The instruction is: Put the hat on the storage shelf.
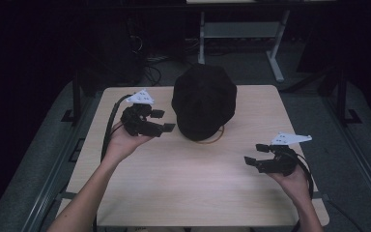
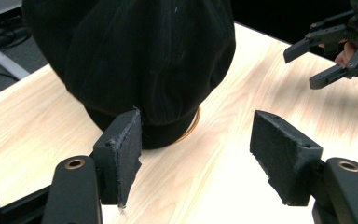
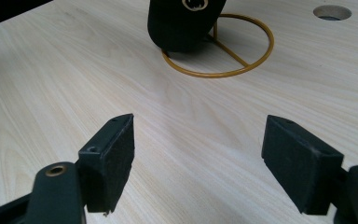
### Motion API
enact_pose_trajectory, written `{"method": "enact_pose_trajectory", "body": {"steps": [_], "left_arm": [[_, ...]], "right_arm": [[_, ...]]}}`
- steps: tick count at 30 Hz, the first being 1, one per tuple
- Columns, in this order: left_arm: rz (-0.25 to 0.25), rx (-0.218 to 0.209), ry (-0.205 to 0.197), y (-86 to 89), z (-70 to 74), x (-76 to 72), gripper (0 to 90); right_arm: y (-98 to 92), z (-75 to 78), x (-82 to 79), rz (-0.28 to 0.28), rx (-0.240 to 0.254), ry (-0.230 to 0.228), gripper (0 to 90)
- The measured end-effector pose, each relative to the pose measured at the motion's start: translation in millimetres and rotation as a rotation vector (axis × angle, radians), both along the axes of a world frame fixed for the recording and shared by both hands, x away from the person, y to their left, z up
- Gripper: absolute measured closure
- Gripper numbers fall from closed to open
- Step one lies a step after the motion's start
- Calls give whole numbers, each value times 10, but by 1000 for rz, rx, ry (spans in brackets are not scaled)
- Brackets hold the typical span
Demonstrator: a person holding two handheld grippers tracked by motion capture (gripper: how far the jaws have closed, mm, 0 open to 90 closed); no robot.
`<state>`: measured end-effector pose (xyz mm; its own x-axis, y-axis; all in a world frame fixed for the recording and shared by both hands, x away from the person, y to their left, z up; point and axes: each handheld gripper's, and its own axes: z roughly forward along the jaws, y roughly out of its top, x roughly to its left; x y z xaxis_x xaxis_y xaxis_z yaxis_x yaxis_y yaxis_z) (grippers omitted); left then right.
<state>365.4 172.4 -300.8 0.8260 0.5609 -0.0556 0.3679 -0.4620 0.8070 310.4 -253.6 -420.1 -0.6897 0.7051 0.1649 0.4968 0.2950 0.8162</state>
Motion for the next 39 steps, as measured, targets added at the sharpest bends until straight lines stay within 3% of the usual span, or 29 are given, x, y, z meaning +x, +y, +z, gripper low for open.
{"method": "enact_pose_trajectory", "body": {"steps": [39], "left_arm": [[50,-9,5,362,-506,-259,286]], "right_arm": [[15,-9,-20,0,-12,10,245]]}}
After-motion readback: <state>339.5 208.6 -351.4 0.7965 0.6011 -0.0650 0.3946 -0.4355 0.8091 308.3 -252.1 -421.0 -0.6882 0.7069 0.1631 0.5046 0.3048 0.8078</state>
